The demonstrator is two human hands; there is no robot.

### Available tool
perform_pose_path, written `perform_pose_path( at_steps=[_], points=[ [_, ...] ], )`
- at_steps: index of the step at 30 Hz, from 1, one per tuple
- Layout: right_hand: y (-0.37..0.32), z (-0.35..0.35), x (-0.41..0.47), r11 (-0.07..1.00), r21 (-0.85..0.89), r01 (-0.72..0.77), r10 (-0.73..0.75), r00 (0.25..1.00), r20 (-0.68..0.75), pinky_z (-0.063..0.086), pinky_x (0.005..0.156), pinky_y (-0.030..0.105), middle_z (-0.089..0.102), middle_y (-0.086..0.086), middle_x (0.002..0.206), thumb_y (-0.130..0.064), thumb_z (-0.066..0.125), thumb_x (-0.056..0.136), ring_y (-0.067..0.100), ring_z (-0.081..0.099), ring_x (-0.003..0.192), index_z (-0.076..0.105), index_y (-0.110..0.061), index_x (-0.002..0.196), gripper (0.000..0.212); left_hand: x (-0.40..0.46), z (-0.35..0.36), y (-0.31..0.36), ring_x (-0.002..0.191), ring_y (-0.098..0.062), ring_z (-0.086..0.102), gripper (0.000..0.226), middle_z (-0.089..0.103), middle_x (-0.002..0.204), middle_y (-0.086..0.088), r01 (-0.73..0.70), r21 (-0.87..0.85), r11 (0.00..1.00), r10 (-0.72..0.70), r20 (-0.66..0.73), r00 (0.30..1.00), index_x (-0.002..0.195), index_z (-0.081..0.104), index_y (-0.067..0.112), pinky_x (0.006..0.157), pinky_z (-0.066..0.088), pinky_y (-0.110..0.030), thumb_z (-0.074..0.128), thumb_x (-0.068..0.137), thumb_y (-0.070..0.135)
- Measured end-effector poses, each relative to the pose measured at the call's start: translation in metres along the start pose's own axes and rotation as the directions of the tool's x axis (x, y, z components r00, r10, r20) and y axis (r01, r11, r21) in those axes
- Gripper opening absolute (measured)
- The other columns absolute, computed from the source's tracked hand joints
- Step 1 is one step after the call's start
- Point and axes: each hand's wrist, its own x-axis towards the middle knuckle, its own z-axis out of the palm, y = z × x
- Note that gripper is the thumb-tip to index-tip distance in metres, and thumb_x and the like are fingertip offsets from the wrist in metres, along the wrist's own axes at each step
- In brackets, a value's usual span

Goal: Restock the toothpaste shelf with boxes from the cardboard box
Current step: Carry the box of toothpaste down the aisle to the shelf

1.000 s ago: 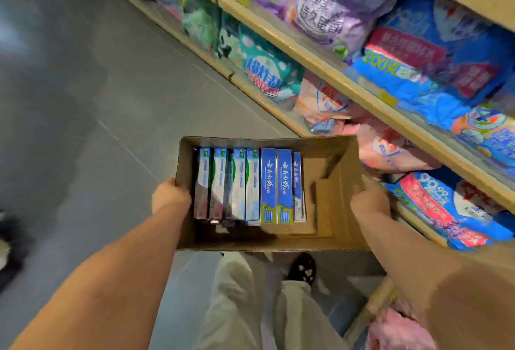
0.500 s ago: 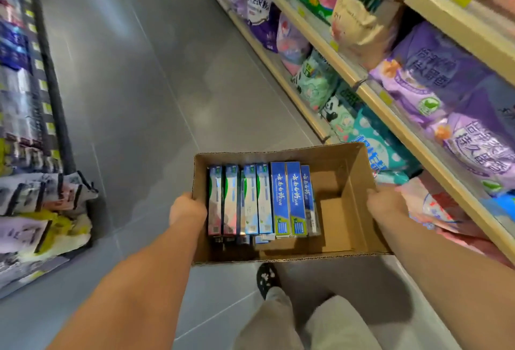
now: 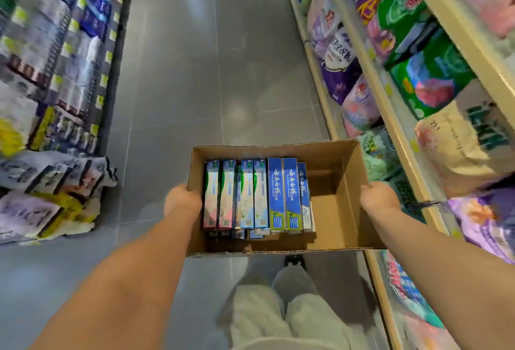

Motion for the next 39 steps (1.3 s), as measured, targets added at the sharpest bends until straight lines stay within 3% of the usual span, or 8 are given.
perform_pose_path(
  at_steps=[7,12,15,20,26,31,35,39],
  points=[
    [-0.135,-0.018,0.085,0.994,-0.07,0.085,-0.084,0.996,0.019,0.04,0.095,0.039,0.056,0.02,0.125,-0.023,0.04,0.097,0.037,0.051,0.116,0.057,-0.004,0.12,0.035,0.088,-0.028,0.05,0.08,-0.031,0.048,0.013,0.062,0.101,-0.024,0.086,-0.09,0.992,-0.09,-0.037,0.995,0.084,0.054,0.004,0.069,0.036,-0.031,0.044,0.09,0.009],
    [-0.241,-0.003,0.139,0.982,-0.136,0.132,-0.129,0.991,0.029,0.039,0.097,0.041,0.054,0.023,0.127,-0.018,0.044,0.097,0.039,0.048,0.12,0.056,-0.001,0.121,0.032,0.178,-0.058,0.088,0.092,-0.033,0.054,0.025,0.062,0.111,-0.021,0.172,-0.105,0.98,-0.178,-0.053,0.983,0.106,0.061,0.003,0.075,0.04,-0.032,0.043,0.092,0.013],
    [-0.301,0.001,0.161,0.969,-0.191,0.158,-0.15,0.987,0.059,0.042,0.093,0.041,0.056,0.023,0.123,-0.017,0.041,0.097,0.038,0.051,0.116,0.055,0.001,0.12,0.032,0.23,-0.079,0.107,0.106,-0.038,0.056,0.026,0.061,0.116,-0.021,0.199,-0.106,0.974,-0.205,-0.049,0.978,0.108,0.06,0.002,0.08,0.042,-0.033,0.044,0.093,0.015],
    [-0.406,0.006,0.199,0.976,-0.132,0.172,-0.165,0.985,0.058,0.041,0.092,0.038,0.057,0.021,0.123,-0.023,0.043,0.098,0.036,0.052,0.116,0.055,-0.002,0.122,0.034,0.315,-0.125,0.144,0.108,-0.039,0.056,0.027,0.061,0.117,-0.021,0.222,-0.111,0.969,-0.23,-0.062,0.971,0.109,0.06,0.003,0.082,0.044,-0.034,0.044,0.093,0.017],
    [-0.535,0.015,0.261,0.955,-0.184,0.232,-0.213,0.97,0.117,0.04,0.077,0.036,0.057,0.018,0.109,-0.024,0.04,0.099,0.034,0.055,0.107,0.055,-0.003,0.117,0.031,0.419,-0.165,0.19,0.108,-0.039,0.058,0.028,0.062,0.116,-0.022,0.295,-0.188,0.937,-0.315,-0.086,0.945,0.111,0.062,0.003,0.094,0.049,-0.042,0.047,0.093,0.019],
    [-0.638,0.03,0.331,0.951,-0.146,0.272,-0.249,0.955,0.16,0.047,0.092,0.043,0.059,0.018,0.116,-0.026,0.042,0.098,0.035,0.056,0.108,0.055,-0.005,0.12,0.033,0.496,-0.192,0.233,0.109,-0.04,0.057,0.031,0.062,0.118,-0.024,0.332,-0.28,0.901,-0.36,-0.054,0.931,0.114,0.061,-0.002,0.095,0.048,-0.043,0.047,0.094,0.018],
    [-0.736,0.035,0.379,0.913,-0.19,0.36,-0.33,0.928,0.176,0.042,0.074,0.033,0.063,0.018,0.108,-0.024,0.043,0.098,0.036,0.059,0.1,0.059,-0.006,0.115,0.029,0.567,-0.223,0.266,0.107,-0.039,0.059,0.031,0.063,0.115,-0.022,0.407,-0.368,0.836,-0.456,-0.053,0.888,0.117,0.059,0.004,0.095,0.049,-0.045,0.051,0.092,0.022],
    [-0.821,0.041,0.413,0.892,-0.211,0.401,-0.366,0.912,0.184,0.044,0.071,0.034,0.062,0.016,0.097,-0.025,0.042,0.098,0.032,0.059,0.089,0.06,-0.008,0.107,0.027,0.631,-0.253,0.294,0.105,-0.039,0.06,0.031,0.064,0.112,-0.022,0.423,-0.372,0.826,-0.478,-0.066,0.876,0.113,0.063,0.004,0.092,0.05,-0.044,0.052,0.091,0.023]
  ],
)
